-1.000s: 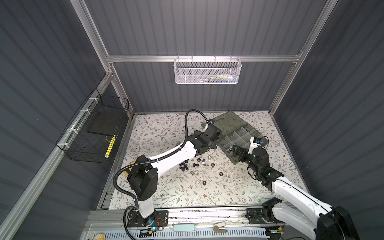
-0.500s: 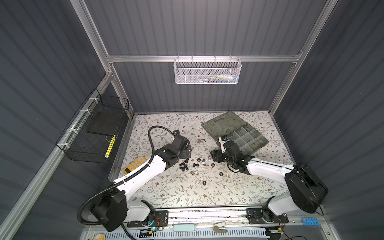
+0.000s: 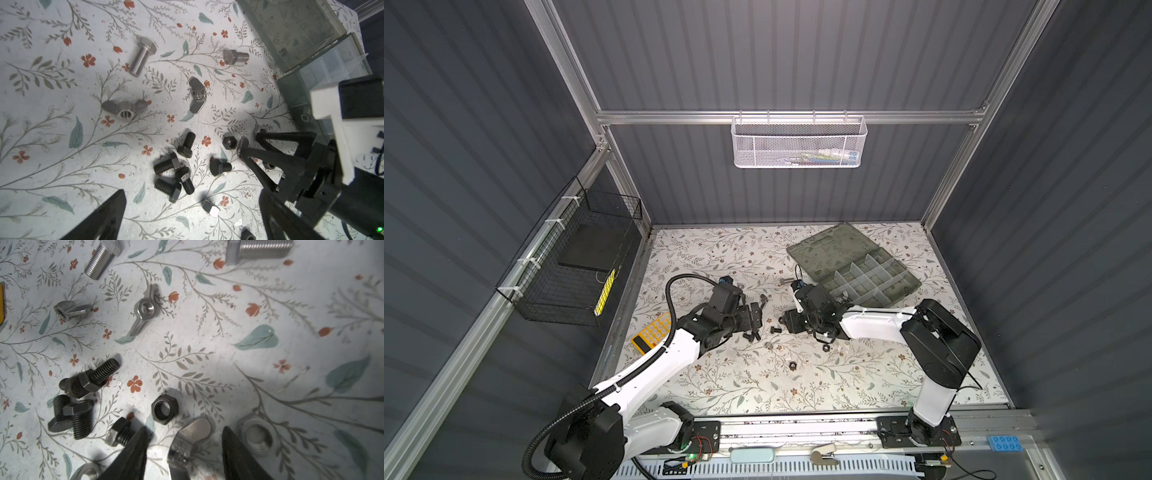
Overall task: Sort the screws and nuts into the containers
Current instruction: 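Lower the right gripper and grasp the silver wing nut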
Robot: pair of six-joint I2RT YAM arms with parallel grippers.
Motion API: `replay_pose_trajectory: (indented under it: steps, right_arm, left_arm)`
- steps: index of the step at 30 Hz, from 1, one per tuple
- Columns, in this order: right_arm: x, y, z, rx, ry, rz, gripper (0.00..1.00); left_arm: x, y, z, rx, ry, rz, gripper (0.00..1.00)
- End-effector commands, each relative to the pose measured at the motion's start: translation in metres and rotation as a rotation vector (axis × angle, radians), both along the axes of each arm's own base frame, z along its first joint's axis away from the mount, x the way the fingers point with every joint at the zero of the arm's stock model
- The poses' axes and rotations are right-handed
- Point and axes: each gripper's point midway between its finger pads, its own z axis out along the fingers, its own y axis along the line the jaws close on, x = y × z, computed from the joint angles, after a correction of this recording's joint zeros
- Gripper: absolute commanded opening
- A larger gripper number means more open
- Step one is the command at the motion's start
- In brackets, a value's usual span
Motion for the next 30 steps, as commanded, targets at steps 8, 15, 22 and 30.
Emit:
replay_pose_trajectory:
  steps: [8,15,22,30]
  right_arm:
    - [-0.002,-0.004,-0.014,-0.137,0.019,-0.009,0.48]
    - [-0.005,-0.002,-0.017,-0.208,0.001,0.010,0.34]
    - [-0.004,-0.007,-0.017,-0.247,-0.004,0.011,0.25]
    - [-0.005,-0.009,-0.016,-0.258,-0.006,0.024,0.15]
  left_arm:
    - [-0.002,-0.009,0.002,-0.091,0.026,-0.006,1.00]
    - [-0.006,-0.013,0.001,-0.135,0.037,-0.004,1.00]
    - [-0.014,-0.016,0.001,-0.186,0.069,0.005,1.00]
    - [-0.017,-0.014,0.008,-0.206,0.087,0.027,1.00]
